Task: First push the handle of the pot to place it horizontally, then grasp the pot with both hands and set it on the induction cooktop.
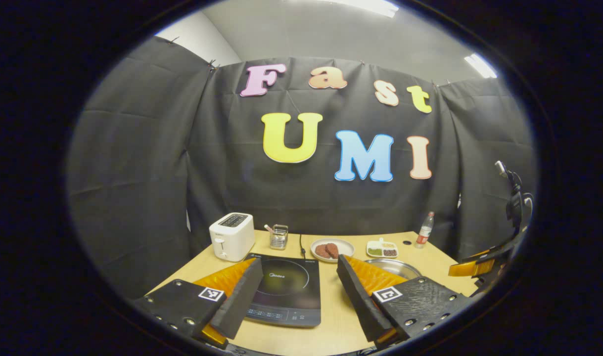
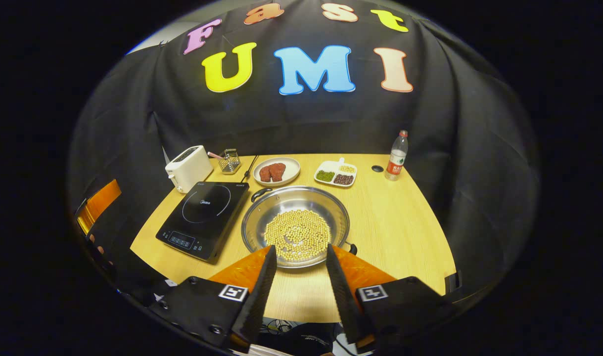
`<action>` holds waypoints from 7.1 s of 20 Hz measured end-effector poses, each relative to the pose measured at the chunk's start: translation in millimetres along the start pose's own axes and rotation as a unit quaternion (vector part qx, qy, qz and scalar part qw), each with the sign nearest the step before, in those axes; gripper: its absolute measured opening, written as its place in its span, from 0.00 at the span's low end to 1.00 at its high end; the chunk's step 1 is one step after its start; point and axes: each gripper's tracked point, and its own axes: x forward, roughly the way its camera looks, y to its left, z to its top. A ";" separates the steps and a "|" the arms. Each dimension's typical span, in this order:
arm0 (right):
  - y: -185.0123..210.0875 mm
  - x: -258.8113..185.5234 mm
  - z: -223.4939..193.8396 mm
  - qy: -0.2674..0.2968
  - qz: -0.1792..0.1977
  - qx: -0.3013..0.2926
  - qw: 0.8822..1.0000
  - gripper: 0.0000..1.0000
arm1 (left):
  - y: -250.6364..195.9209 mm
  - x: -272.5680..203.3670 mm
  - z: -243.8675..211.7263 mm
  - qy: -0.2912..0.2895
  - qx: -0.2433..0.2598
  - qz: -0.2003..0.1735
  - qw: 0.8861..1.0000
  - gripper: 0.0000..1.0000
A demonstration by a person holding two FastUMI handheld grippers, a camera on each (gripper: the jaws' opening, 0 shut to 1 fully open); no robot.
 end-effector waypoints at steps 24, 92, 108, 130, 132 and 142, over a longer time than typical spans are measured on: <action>-23.6 90.9 -96.6 0.211 0.066 -0.023 0.975 0.02 | 15.5 0.8 -59.7 0.050 -0.018 0.070 0.996 0.93; -167.2 184.8 32.8 0.073 0.017 0.072 0.995 0.98 | -135.7 221.7 -157.1 0.202 -0.043 -0.103 0.973 0.93; -161.0 249.8 -15.2 0.112 -0.002 0.106 0.988 0.98 | -163.5 304.8 -261.7 0.284 -0.036 -0.169 0.943 0.94; -153.3 268.3 -36.8 0.124 -0.010 0.133 0.983 0.55 | -177.2 318.4 -286.1 0.322 -0.052 -0.187 0.927 0.56; -154.2 264.8 -38.5 0.126 -0.015 0.130 0.983 0.55 | -178.2 318.9 -287.9 0.325 -0.045 -0.186 0.926 0.55; -137.5 204.1 -46.5 0.132 -0.007 0.109 0.985 0.57 | -165.4 248.9 -267.3 0.332 -0.064 -0.176 0.925 0.58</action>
